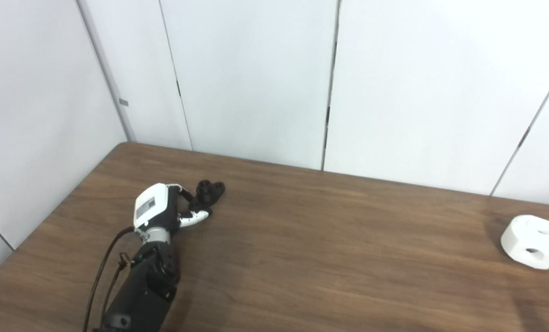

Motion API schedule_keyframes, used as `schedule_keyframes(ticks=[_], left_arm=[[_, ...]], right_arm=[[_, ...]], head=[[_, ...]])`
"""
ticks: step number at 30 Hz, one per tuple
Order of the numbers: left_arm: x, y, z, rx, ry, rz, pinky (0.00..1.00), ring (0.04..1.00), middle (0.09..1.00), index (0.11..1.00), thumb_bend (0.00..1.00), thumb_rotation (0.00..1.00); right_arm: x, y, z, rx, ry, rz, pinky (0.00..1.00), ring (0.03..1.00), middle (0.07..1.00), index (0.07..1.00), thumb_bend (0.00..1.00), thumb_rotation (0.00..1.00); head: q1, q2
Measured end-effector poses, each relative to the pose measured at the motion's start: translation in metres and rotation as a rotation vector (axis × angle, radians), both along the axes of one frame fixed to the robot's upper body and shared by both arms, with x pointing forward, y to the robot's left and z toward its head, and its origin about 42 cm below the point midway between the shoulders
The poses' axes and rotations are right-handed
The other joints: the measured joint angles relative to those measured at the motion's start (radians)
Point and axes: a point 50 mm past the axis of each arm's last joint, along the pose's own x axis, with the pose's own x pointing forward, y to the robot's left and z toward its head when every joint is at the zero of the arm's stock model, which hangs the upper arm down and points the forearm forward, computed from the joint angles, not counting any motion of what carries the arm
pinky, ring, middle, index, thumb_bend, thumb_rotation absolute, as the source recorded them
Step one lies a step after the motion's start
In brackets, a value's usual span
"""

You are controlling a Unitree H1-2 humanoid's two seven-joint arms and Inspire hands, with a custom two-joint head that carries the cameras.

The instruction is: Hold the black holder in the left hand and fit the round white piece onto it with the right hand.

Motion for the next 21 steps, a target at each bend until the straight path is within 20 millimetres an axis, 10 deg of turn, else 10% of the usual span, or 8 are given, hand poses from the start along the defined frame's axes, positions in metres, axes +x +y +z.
schedule_keyframes(ticks=[9,21], left_arm=[[0.0001,0.0001,0.0013,0.008,-0.019,0.001,0.87,0.889,0.809,0.492,0.53,0.06],[0.0001,-0.0009,0.002,0.008,-0.043,-0.006,0.84,0.878,0.806,0.489,0.51,0.05]], right_arm=[[0.0,-0.0002,-0.0001,0.001,0.003,-0.003,1.0,0.982,0.958,0.987,0.77,1.0],[-0.0001,-0.0005,-0.0004,0.003,0.009,-0.004,1.0,0.973,0.965,0.986,0.76,1.0]], head=[[0.0,0.003],[-0.003,0.009]])
